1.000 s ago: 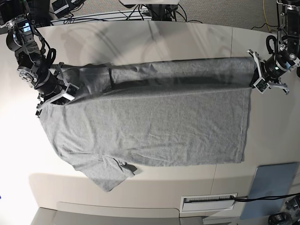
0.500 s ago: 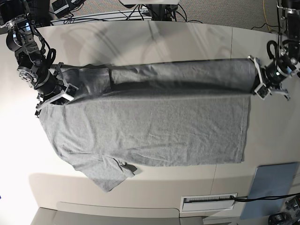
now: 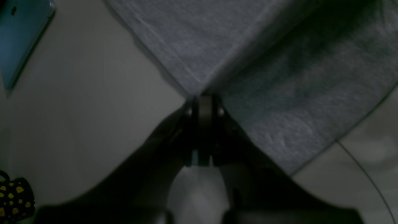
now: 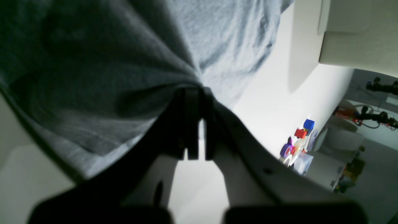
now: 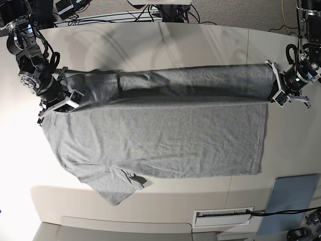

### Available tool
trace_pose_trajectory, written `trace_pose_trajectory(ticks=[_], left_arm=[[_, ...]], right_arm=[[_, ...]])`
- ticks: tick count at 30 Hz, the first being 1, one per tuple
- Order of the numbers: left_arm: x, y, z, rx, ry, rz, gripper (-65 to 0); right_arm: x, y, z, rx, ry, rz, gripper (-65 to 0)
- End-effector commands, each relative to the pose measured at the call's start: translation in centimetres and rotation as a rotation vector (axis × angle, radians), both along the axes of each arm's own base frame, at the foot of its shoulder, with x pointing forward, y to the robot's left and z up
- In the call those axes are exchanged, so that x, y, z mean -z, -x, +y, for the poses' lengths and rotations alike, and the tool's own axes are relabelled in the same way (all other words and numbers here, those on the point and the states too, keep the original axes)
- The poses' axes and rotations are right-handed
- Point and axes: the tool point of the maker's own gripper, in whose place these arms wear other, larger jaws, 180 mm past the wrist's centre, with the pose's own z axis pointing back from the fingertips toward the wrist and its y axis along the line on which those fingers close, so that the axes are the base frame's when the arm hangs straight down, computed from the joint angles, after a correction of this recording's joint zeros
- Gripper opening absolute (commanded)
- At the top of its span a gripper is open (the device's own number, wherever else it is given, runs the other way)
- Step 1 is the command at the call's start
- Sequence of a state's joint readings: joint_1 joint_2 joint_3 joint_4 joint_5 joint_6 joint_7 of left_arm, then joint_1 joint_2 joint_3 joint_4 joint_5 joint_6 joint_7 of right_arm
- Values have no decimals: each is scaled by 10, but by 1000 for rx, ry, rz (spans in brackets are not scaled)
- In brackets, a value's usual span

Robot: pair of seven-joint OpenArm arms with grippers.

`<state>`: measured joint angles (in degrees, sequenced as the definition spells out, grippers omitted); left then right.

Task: Fold the T-shirt properly
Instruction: 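Pull both grippers toward the hem, folding the collar edge over, then release the folded edge and raise both grippers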

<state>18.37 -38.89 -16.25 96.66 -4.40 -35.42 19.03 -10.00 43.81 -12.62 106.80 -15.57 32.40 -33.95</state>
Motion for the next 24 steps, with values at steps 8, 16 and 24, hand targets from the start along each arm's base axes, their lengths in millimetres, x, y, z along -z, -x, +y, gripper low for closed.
trace_pose_trajectory(ticks=[8, 16, 24], left_arm=[[-15, -9, 5, -13, 7, -41, -263], [-10, -1, -9, -74, 171, 27, -349], [14, 5, -32, -279, 357, 82, -650]], right_arm=[[-17, -11, -7, 47, -20, -59, -353], [-21, -13, -21, 284, -160, -108, -420], [11, -1, -48, 570, -303, -146, -650]])
